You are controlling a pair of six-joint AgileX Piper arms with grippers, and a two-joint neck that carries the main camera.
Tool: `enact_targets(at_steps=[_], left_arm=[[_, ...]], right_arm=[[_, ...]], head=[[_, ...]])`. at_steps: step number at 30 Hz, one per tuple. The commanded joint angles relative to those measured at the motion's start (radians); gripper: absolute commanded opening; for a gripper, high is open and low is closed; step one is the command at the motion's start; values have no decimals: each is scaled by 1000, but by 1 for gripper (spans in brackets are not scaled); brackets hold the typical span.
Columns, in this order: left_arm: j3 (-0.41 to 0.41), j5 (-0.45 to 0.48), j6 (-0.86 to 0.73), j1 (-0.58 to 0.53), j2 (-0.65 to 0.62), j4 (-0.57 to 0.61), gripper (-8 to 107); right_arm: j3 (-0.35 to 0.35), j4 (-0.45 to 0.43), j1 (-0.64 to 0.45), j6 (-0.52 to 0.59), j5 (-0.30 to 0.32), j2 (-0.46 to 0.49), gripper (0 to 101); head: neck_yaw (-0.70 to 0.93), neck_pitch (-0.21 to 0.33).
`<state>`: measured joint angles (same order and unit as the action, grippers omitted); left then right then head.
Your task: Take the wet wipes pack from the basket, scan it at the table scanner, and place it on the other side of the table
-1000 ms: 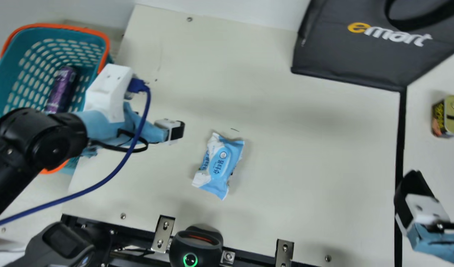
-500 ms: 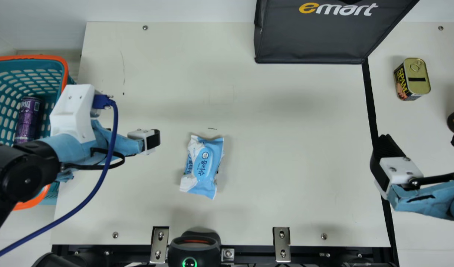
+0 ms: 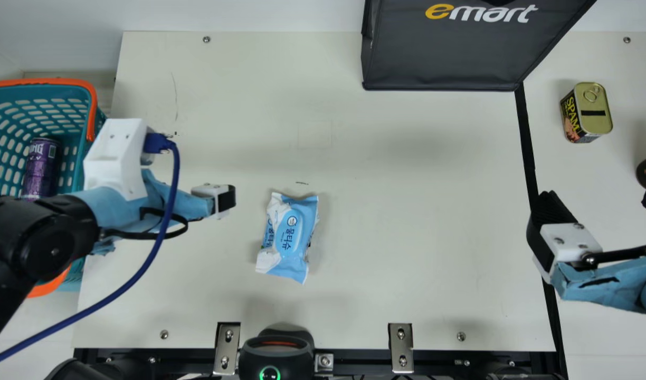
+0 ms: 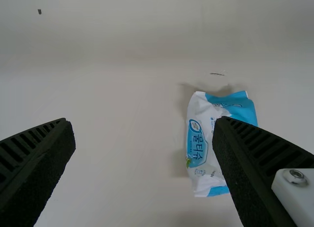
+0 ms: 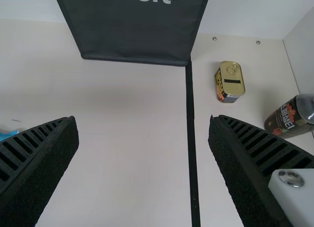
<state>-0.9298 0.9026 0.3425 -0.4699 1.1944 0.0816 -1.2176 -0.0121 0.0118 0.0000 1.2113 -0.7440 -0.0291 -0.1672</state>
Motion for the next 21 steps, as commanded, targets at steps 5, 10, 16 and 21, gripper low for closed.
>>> enact_targets(at_steps=[5, 10, 16, 21], left_arm=[[-19, -1, 91, -108, 47, -31, 90], [-35, -2, 168, -188, 95, -60, 90], [-59, -3, 250, -270, 157, -85, 90], [-85, 6, 310, -329, 211, -106, 90]], right_arm=[[0, 0, 0, 0, 0, 0, 95], [0, 0, 0, 0, 0, 0, 95], [0, 0, 0, 0, 0, 0, 95], [0, 0, 0, 0, 0, 0, 95]], head=[[2, 29], [2, 29], [2, 29], [2, 29]])
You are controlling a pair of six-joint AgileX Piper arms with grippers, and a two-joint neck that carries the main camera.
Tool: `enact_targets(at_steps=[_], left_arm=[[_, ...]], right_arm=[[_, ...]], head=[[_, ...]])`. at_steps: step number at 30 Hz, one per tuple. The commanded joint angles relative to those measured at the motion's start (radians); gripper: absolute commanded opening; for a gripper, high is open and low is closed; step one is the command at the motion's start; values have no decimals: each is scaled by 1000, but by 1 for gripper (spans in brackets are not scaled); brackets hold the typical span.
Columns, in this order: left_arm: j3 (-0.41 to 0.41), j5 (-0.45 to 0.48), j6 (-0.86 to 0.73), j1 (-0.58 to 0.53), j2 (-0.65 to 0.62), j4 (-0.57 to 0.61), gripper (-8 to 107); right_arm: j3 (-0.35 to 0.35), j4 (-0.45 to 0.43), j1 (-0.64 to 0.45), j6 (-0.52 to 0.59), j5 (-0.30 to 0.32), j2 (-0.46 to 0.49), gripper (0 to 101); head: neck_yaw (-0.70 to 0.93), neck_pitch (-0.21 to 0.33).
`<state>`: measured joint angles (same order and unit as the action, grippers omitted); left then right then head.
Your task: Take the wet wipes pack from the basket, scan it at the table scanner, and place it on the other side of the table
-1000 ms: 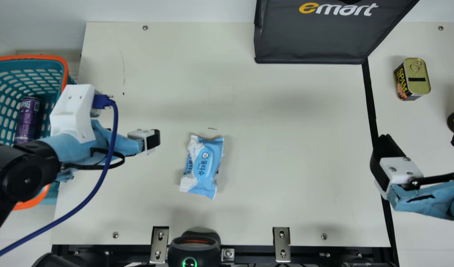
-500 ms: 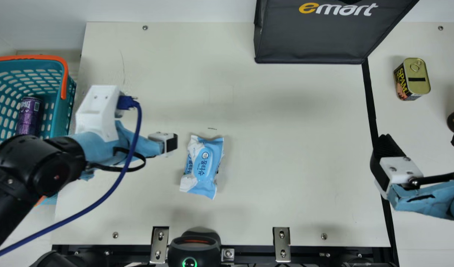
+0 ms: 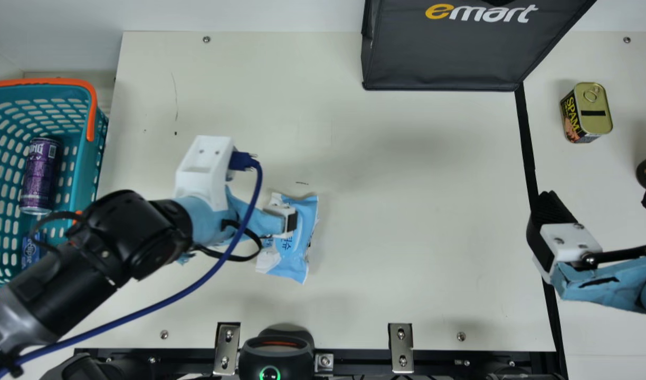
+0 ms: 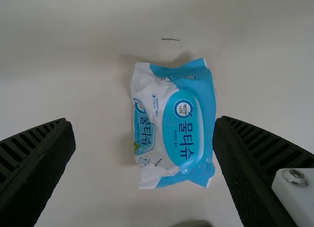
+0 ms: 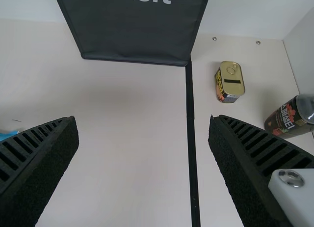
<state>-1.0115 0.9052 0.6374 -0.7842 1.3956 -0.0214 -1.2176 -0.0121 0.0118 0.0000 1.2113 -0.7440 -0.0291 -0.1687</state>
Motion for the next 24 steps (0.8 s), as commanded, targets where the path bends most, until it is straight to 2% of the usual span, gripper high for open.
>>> enact_targets(at_steps=[1, 13, 24], left_arm=[[-8, 6, 28, -27, 21, -8, 90], [-57, 32, 138, -135, 139, -53, 90], [-80, 39, 172, -153, 224, -49, 90]], right_arm=[[0, 0, 0, 0, 0, 0, 95], [0, 0, 0, 0, 0, 0, 95], [0, 0, 0, 0, 0, 0, 95]], head=[[2, 30], [2, 30], [2, 30]])
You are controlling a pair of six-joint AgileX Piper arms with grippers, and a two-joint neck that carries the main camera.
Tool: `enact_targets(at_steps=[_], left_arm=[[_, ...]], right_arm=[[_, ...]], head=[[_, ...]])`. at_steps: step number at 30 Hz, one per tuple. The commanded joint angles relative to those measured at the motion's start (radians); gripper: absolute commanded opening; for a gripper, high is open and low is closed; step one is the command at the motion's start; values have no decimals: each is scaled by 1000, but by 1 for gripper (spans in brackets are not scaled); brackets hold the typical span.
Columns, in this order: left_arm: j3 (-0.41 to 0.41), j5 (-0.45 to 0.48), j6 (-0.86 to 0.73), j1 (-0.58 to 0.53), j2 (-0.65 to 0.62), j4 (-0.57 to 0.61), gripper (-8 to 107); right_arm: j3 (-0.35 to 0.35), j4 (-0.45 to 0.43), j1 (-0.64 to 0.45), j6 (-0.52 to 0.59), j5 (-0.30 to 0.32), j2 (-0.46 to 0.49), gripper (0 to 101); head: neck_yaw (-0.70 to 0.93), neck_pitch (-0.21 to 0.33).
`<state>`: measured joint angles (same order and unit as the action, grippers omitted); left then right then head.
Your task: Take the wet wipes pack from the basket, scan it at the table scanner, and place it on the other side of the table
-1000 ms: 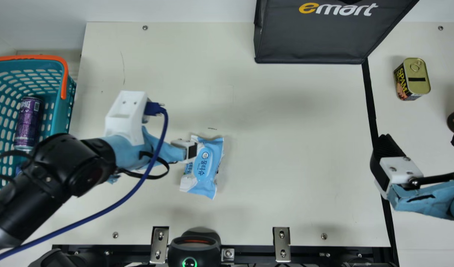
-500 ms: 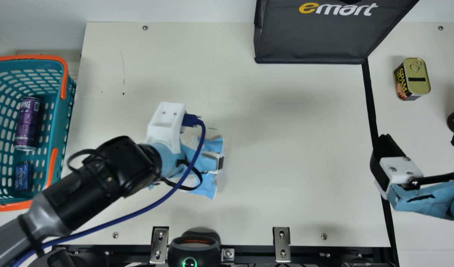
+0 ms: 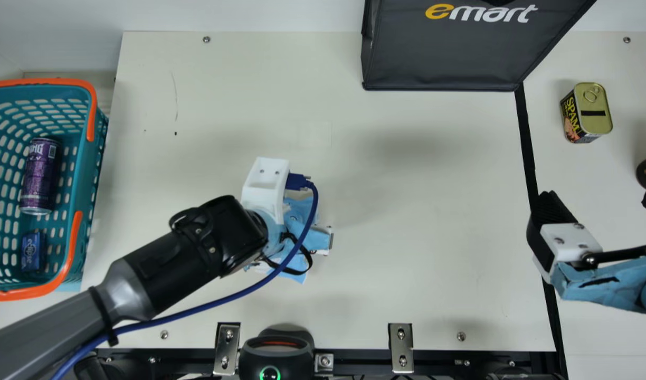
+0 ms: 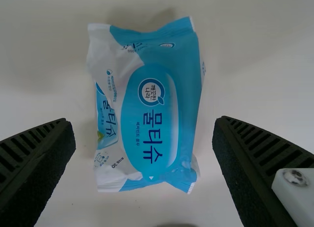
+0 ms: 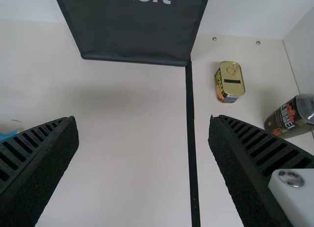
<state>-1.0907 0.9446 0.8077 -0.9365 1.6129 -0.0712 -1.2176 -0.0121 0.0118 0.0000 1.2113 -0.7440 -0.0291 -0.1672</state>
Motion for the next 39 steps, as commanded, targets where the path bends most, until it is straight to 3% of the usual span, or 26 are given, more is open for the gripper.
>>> enact_targets(at_steps=[1, 25, 39], left_arm=[[-1, -1, 4, -1, 13, 0, 90], [4, -51, 31, -17, 116, -25, 90], [10, -62, 35, -17, 129, -39, -4]], right_arm=[[0, 0, 0, 0, 0, 0, 95], [0, 0, 0, 0, 0, 0, 95], [0, 0, 0, 0, -1, 0, 95]], head=[[2, 29], [2, 29], [2, 29]])
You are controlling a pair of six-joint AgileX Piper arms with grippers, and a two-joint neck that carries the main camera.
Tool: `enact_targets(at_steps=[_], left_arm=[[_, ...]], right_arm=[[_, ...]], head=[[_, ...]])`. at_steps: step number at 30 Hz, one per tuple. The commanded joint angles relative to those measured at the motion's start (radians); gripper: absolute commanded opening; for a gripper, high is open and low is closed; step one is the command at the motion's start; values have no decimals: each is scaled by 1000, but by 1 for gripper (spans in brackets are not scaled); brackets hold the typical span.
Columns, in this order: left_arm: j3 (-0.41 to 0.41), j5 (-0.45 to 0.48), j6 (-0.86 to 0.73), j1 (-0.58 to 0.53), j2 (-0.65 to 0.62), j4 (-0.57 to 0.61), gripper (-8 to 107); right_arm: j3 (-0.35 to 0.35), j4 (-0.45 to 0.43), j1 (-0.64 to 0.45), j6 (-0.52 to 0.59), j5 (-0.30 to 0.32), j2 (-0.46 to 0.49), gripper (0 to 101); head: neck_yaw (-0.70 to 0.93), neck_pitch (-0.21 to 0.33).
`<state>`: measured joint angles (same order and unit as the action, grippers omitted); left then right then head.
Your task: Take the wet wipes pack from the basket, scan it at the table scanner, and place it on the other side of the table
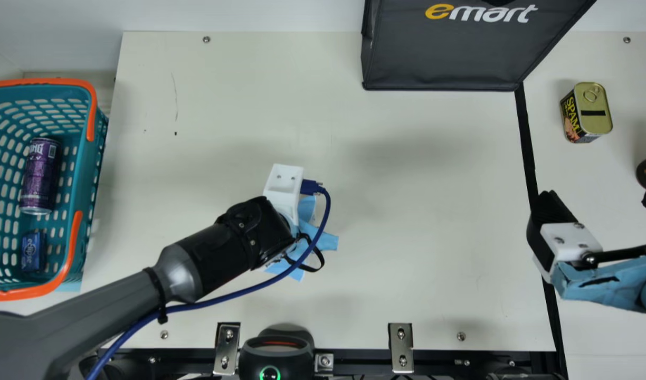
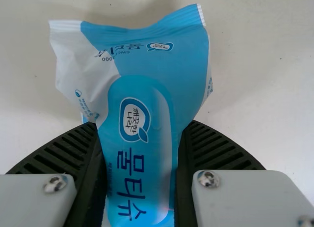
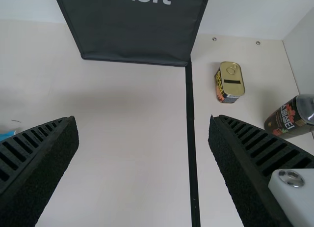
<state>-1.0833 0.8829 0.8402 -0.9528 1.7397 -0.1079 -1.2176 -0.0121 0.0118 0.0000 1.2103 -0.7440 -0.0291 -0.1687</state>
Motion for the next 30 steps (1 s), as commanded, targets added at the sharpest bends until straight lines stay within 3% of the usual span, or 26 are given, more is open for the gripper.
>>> enact_targets(at_steps=[1, 30], left_arm=[[3, 0, 6, -1, 2, -5, -8], [-22, 48, 187, -22, -40, -130, -8]], right_arm=[[0, 0, 0, 0, 0, 0, 95], [0, 0, 0, 0, 0, 0, 95]], head=[[2, 30], [2, 30]])
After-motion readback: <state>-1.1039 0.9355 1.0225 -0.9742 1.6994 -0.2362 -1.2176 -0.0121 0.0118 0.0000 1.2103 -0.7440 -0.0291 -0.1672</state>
